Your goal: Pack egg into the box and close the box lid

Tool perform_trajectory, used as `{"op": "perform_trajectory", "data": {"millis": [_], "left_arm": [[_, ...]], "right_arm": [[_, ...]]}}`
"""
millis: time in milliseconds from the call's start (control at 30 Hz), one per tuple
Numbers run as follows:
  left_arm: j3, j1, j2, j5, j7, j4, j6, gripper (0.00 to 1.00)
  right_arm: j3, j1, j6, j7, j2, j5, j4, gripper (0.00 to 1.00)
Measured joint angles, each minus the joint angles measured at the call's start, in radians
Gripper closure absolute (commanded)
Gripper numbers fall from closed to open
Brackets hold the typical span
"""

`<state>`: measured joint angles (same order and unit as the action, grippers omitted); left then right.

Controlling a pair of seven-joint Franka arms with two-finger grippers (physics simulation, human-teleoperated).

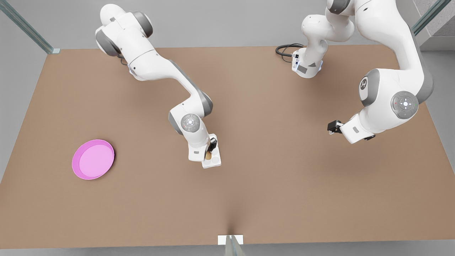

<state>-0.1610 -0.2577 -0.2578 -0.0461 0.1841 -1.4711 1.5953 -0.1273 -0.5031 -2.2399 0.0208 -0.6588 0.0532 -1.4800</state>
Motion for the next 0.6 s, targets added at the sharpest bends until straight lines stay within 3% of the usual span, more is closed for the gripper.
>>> {"op": "perform_trajectory", "data": {"millis": [533,567,600], "left_arm": [[0.000,0.000,0.000,0.000,0.000,0.000,0.000,0.00],[0.000,0.000,0.000,0.000,0.000,0.000,0.000,0.00],[0.000,0.000,0.000,0.000,0.000,0.000,0.000,0.00]], "right_arm": [[-0.011,0.003,0.046,-0.013,0.001,-0.009,-0.026,0.45],[-0.012,0.003,0.046,-0.013,0.001,-0.011,-0.026,0.41],[-0.011,0.002,0.046,-0.023,0.001,-0.012,-0.027,0.00]]}}
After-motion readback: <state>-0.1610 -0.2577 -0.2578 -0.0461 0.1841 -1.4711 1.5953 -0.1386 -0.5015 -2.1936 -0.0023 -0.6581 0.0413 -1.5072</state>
